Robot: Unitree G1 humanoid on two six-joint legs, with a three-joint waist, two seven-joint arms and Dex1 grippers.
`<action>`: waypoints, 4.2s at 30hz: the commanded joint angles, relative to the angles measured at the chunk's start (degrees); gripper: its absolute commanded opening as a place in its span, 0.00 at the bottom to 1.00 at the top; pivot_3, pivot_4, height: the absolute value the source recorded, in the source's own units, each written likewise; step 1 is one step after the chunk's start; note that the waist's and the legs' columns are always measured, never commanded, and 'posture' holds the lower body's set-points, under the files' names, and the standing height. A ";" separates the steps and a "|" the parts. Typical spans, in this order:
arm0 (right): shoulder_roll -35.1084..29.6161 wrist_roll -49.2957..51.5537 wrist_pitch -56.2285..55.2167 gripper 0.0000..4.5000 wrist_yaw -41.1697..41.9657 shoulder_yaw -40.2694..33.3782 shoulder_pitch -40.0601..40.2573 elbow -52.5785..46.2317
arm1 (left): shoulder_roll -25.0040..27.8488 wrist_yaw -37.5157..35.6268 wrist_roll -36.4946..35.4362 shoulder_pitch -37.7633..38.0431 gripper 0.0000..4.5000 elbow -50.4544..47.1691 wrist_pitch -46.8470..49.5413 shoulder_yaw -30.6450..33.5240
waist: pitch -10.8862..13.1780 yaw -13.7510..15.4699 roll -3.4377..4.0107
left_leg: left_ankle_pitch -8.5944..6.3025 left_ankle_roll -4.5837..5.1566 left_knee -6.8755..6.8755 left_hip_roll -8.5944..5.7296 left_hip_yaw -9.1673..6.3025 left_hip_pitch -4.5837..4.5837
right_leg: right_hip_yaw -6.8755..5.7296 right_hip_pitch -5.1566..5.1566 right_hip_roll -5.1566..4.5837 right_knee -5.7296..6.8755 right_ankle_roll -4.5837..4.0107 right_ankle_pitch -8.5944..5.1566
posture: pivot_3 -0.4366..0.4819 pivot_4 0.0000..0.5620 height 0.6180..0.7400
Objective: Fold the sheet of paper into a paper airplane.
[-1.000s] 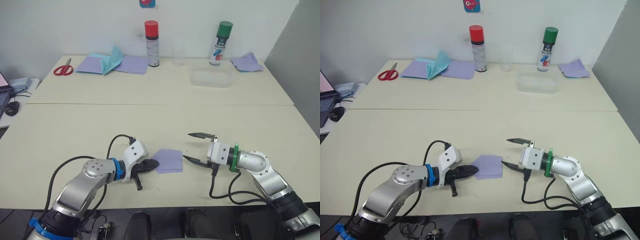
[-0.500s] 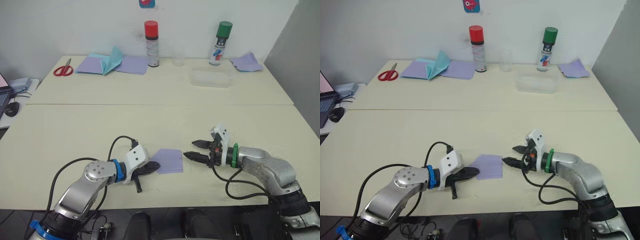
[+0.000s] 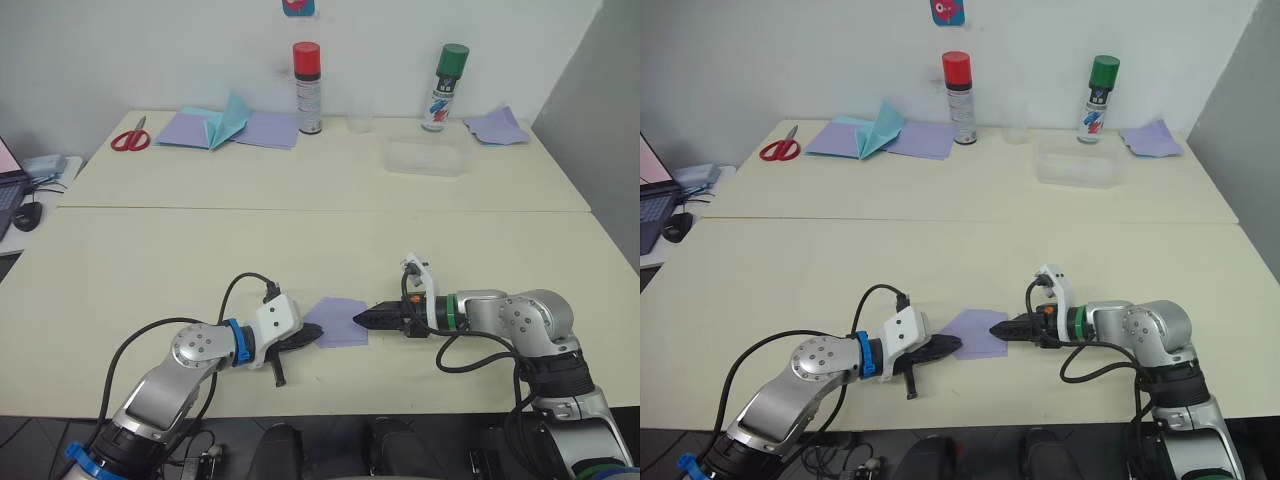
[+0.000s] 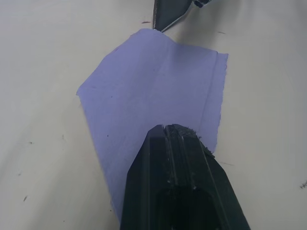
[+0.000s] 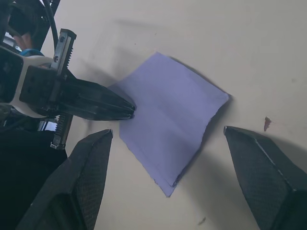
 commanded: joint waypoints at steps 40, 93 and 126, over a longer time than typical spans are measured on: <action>7.28 -3.51 -2.87 0.42 3.80 3.08 -3.44 1.05 | 3.36 -1.23 -0.09 3.98 0.00 -1.78 4.40 1.13 | -0.08 -0.58 0.10 | -0.01 0.02 -0.13 0.10 -0.05 0.00 | -0.03 -0.10 0.06 -0.01 -0.11 -0.07 | 0.48 0.27 1.00; -4.23 -42.97 -62.41 0.01 26.57 30.68 2.40 4.32 | 5.34 0.28 -4.45 6.22 0.00 -4.11 14.77 6.72 | -0.07 -1.31 0.09 | -0.02 0.01 -0.19 0.10 -0.06 0.13 | -0.07 -0.07 0.03 -0.02 -0.21 -0.13 | 0.48 0.27 1.00; -3.15 -43.58 -61.75 0.01 29.19 28.46 3.56 3.56 | 3.05 -0.63 -3.03 -0.81 0.00 1.24 12.65 0.02 | -0.07 -1.34 0.02 | -0.01 0.00 -0.17 0.09 -0.08 0.17 | -0.07 -0.03 0.05 0.03 -0.19 -0.12 | 0.48 0.27 1.00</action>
